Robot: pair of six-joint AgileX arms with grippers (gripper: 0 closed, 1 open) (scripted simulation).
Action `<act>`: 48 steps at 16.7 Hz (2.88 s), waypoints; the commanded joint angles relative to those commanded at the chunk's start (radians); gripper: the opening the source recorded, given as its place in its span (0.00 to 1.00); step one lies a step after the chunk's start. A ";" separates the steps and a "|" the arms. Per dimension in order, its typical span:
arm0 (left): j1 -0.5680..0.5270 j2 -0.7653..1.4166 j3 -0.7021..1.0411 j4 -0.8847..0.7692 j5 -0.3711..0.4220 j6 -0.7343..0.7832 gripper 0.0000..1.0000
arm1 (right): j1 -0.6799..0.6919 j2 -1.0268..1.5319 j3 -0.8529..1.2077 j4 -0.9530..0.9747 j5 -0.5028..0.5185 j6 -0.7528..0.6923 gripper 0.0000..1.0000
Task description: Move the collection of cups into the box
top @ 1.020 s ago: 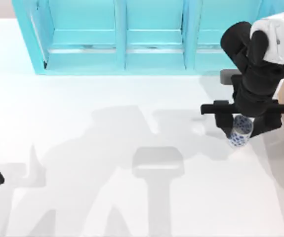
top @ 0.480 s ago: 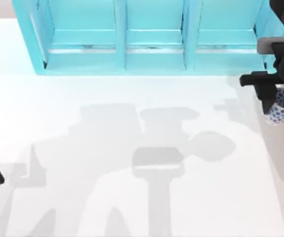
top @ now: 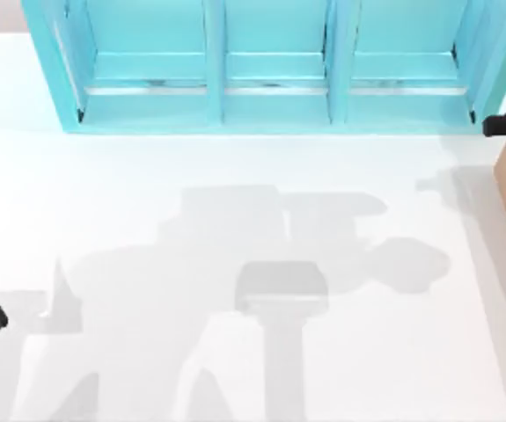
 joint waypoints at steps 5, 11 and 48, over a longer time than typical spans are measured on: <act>0.000 0.000 0.000 0.000 0.000 0.000 1.00 | -0.061 -0.036 -0.008 -0.015 -0.008 -0.067 0.00; 0.000 0.000 0.000 0.000 0.000 0.000 1.00 | -0.361 -0.115 -0.026 -0.056 -0.012 -0.364 0.00; 0.000 0.000 0.000 0.000 0.000 0.000 1.00 | -0.419 -0.130 -0.278 0.169 -0.016 -0.424 1.00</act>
